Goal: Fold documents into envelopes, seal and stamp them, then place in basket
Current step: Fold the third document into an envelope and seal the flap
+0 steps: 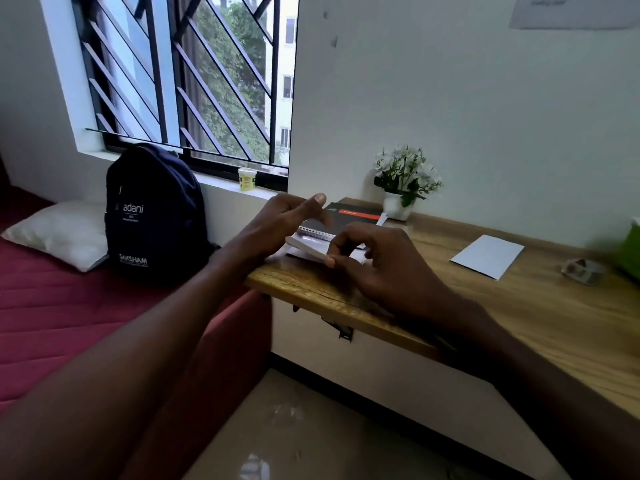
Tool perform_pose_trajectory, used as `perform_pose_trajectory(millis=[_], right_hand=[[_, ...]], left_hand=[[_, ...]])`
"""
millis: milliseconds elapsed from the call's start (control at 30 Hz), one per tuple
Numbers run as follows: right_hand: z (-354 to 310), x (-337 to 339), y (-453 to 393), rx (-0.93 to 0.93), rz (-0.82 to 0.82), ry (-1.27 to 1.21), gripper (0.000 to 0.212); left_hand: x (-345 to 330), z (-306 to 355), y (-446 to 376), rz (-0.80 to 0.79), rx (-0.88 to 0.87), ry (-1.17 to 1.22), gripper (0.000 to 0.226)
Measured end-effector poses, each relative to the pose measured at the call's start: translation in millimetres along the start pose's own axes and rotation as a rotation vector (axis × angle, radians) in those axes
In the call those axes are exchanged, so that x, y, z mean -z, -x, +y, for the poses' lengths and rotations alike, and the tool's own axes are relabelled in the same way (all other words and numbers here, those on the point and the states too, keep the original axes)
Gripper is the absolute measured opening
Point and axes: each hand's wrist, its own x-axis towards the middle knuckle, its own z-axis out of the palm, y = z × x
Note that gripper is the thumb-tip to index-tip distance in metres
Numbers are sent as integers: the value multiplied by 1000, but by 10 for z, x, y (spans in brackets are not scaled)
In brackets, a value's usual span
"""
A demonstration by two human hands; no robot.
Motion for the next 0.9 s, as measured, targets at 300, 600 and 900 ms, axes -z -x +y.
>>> perform_pose_trajectory(millis=[300, 600, 900], right_hand=[[-348, 447, 376, 74, 164, -169, 9], [-491, 1194, 635, 39, 536, -700, 14], [384, 1586, 403, -367, 644, -937, 29]], left_hand=[[-86, 130, 110, 18, -107, -82, 46], [-464, 972, -49, -169, -143, 209, 55], [-1420, 1458, -622, -733, 270, 666, 75]])
